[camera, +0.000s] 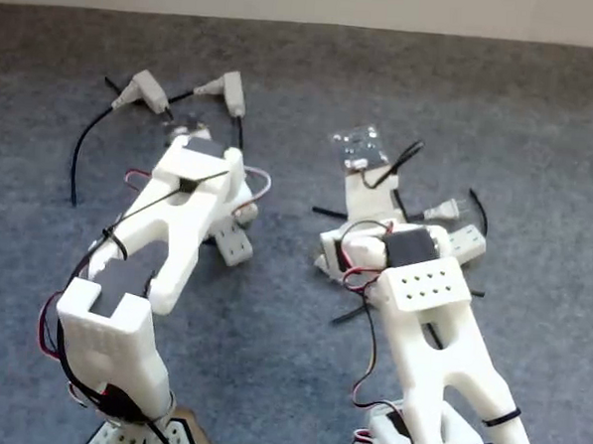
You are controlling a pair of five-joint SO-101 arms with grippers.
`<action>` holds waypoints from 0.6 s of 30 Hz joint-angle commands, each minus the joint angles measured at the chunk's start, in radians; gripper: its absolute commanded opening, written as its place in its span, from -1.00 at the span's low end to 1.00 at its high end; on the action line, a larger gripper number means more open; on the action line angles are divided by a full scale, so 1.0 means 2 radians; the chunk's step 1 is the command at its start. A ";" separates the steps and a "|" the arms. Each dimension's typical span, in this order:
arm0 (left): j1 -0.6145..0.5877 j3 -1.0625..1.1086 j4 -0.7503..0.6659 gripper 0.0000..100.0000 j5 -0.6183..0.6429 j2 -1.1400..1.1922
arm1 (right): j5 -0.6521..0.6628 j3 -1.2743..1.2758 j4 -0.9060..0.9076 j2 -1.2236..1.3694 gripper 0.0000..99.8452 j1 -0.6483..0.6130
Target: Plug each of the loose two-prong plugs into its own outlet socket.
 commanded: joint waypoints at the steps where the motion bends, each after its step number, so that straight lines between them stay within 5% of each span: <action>1: -0.022 -0.038 0.014 -0.99 0.087 -0.003 | -0.005 -0.003 -0.010 -0.001 -0.99 0.006; 7: -0.046 -0.041 0.002 -0.98 0.171 -0.003 | -0.005 0.001 -0.034 0.000 -0.99 0.005; 18: -0.027 -0.038 -0.066 -0.98 0.155 -0.003 | -0.041 0.000 -0.034 0.000 -0.99 0.006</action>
